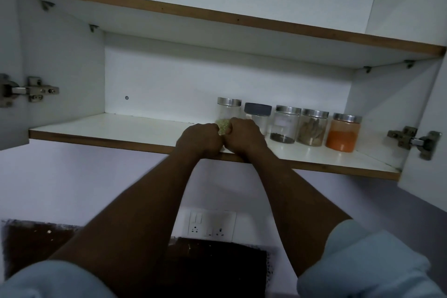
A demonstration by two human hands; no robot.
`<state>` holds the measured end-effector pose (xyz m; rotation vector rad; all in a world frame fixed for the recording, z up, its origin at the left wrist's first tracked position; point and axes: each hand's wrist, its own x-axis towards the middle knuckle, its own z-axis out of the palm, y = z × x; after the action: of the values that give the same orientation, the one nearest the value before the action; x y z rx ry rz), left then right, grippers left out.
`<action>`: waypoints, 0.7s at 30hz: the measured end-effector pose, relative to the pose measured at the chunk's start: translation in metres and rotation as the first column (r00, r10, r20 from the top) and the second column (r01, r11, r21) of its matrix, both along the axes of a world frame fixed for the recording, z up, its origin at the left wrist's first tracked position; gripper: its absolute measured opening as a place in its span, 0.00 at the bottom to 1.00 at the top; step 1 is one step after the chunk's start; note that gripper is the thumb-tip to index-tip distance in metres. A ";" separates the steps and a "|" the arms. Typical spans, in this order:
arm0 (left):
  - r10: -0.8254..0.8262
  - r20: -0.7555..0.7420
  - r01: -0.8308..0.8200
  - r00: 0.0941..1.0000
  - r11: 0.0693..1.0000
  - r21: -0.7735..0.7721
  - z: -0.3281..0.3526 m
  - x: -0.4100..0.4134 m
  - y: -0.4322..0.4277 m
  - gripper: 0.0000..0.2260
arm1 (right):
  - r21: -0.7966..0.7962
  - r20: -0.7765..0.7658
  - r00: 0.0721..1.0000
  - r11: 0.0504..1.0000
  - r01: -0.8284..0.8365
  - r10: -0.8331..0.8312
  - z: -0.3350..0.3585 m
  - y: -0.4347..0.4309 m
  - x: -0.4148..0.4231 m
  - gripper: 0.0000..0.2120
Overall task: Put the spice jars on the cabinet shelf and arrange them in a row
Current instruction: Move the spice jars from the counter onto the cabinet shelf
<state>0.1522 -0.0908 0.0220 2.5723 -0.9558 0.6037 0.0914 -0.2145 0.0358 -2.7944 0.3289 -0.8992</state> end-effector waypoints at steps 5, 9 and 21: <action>-0.020 0.079 0.030 0.997 0.991 -0.128 -0.015 -0.034 0.026 0.13 | -0.031 0.053 0.997 0.998 -0.058 0.060 -0.014 0.025 -0.031 0.09; -0.077 0.141 0.128 0.987 0.909 -0.397 -0.040 -0.073 0.052 0.13 | 0.133 0.266 0.956 0.977 -0.166 0.126 -0.041 0.057 -0.064 0.08; -0.184 -0.263 0.038 0.947 0.878 -0.477 -0.235 -0.160 0.165 0.14 | 0.524 0.130 0.979 0.827 -0.202 0.156 -0.254 0.149 -0.133 0.06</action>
<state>-0.0078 0.0745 -0.2125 2.0811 -0.7394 0.3395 -0.0417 -0.0653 -0.2179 -2.2199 0.2499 -0.7344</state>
